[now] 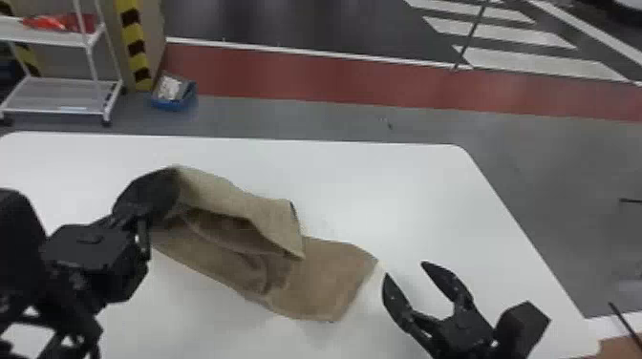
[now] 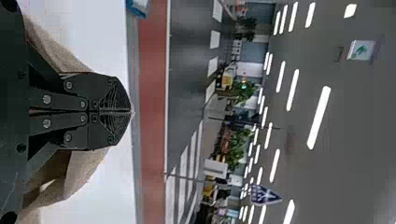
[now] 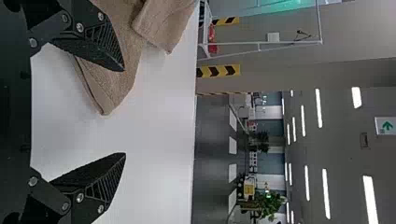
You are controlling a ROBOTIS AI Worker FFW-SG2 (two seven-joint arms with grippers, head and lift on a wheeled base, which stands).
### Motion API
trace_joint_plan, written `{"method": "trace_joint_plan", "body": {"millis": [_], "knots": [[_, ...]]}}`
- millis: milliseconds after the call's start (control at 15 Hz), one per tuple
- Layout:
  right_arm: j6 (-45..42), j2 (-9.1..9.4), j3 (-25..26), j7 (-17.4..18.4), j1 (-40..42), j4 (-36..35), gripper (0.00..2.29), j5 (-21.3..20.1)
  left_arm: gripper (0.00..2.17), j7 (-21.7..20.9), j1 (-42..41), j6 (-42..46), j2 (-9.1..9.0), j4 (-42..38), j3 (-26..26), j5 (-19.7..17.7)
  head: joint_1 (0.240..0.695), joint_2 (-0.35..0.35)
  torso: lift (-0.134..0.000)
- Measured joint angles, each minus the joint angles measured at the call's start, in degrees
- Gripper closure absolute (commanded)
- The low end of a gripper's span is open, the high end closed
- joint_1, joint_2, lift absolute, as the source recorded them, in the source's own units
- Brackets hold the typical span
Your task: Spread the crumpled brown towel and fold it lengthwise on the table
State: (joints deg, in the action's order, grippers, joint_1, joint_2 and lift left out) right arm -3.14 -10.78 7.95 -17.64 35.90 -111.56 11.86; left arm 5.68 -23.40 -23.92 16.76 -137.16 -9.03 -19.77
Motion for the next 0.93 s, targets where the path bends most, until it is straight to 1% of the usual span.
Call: {"method": "trace_joint_plan", "body": {"millis": [67, 133, 267, 333, 400, 467, 600, 667, 800, 933], "knots": [[0.3, -0.02, 0.1, -0.4, 0.0, -0.1, 0.28, 0.0, 1.72, 1.6, 2.4, 0.5, -0.39, 1.0, 0.6, -0.2, 0.695, -0.153, -0.123], [0.7, -0.04, 0.2, -0.9, 0.0, -0.1, 0.28, 0.0, 1.72, 3.1, 5.0, 1.3, -0.99, 2.9, 1.2, -0.4, 0.695, -0.135, -0.123], [1.6, -0.1, 0.4, -1.6, 0.0, -0.2, 0.28, -0.2, 1.72, 5.3, 9.7, 3.4, -2.12, 8.2, 2.1, -0.2, 0.695, -0.107, -0.123], [1.8, -0.11, 0.6, -2.9, 0.0, -0.2, 0.28, -0.3, 1.72, 6.2, 11.8, 4.9, -2.47, 11.9, 2.3, 0.3, 0.695, -0.089, -0.123], [2.0, -0.11, 0.7, -4.4, 0.0, -0.2, 0.28, -0.5, 1.72, 6.9, 13.2, 6.4, -2.62, 15.2, 2.3, 0.9, 0.695, -0.06, -0.123], [2.1, -0.11, 0.8, -5.4, 0.0, -0.2, 0.29, -0.8, 1.72, 7.3, 13.8, 7.6, -2.67, 17.5, 2.3, 1.6, 0.695, -0.046, -0.123], [3.4, -0.06, 0.8, -6.6, -0.3, -0.2, 0.29, -1.6, 1.72, 7.6, 14.1, 9.1, -2.69, 20.9, 2.3, 4.5, 0.695, -0.029, -0.123], [4.5, -0.06, 0.8, -7.7, -0.6, -0.3, 0.35, -1.9, 1.72, 7.6, 14.1, 9.3, -2.65, 21.6, 2.3, 5.8, 0.695, -0.022, -0.123], [7.7, -0.02, 0.9, -10.3, -1.0, -1.3, 0.35, -3.0, 1.72, 7.5, 14.1, 9.4, -2.35, 22.6, 2.5, 8.1, 0.695, -0.005, -0.123], [9.3, 0.04, 0.9, -13.5, -1.1, -2.0, 0.51, -3.8, 1.72, 7.2, 14.1, 9.3, -2.12, 23.2, 3.0, 8.3, 0.695, 0.026, -0.123]]}}
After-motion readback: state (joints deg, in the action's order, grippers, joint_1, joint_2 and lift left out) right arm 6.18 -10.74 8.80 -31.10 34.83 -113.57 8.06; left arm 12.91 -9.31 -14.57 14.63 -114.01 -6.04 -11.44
